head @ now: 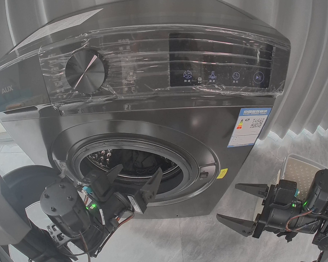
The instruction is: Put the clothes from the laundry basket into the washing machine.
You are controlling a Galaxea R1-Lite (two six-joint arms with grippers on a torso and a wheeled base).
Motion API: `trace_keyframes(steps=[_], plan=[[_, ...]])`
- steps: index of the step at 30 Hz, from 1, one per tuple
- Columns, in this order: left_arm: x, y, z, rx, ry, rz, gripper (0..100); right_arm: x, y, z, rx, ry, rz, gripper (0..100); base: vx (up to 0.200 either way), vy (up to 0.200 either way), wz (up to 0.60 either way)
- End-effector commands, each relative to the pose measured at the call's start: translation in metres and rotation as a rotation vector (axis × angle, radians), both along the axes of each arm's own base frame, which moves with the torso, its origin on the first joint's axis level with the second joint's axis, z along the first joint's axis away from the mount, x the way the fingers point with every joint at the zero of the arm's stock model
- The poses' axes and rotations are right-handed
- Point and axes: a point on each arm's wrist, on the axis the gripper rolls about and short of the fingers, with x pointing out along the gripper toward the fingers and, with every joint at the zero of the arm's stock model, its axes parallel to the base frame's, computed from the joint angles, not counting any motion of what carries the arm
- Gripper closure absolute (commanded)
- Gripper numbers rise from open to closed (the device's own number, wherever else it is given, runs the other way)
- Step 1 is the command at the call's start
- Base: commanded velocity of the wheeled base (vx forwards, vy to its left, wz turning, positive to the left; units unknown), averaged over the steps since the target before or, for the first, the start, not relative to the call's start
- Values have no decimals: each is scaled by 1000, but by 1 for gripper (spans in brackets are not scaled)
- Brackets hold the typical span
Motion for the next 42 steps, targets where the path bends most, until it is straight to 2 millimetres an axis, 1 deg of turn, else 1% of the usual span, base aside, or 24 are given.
trace_keyframes(steps=[1, 4, 8, 13, 19, 24, 32, 41, 42], plan=[[-5, 3, 4, -42, 4, 13, 0, 0, 0, 0, -1, 1, 1, 0, 0, 0, 0], [-3, 6, 5, -49, 4, 65, 0, 0, 0, 0, -1, 1, 2, 0, 0, 0, 0], [-2, 8, 7, -52, -4, 77, 0, 0, 0, 0, -1, 1, 2, 0, 0, 0, 0], [0, 16, 4, -42, 8, 103, 0, 0, 0, 0, -1, 1, 1, 0, 0, 0, 0], [1, 19, 12, -50, -25, 117, 0, 0, 0, 1, 3, -4, -2, 0, 0, 0, 0], [7, 27, 14, -1, -49, 160, 0, 0, -1, 1, 4, -5, -2, 0, 0, 0, 0], [9, 28, 12, 30, -56, 168, 0, 0, -1, 1, 4, -5, -5, 0, 0, 0, 0], [9, 27, 9, 42, -47, 164, 0, 1, -2, 1, 5, -6, -12, 0, -200, 0, 0], [9, 27, 9, 46, -45, 162, 0, 1, -2, 1, 4, -5, -12, 0, 0, 0, 0]])
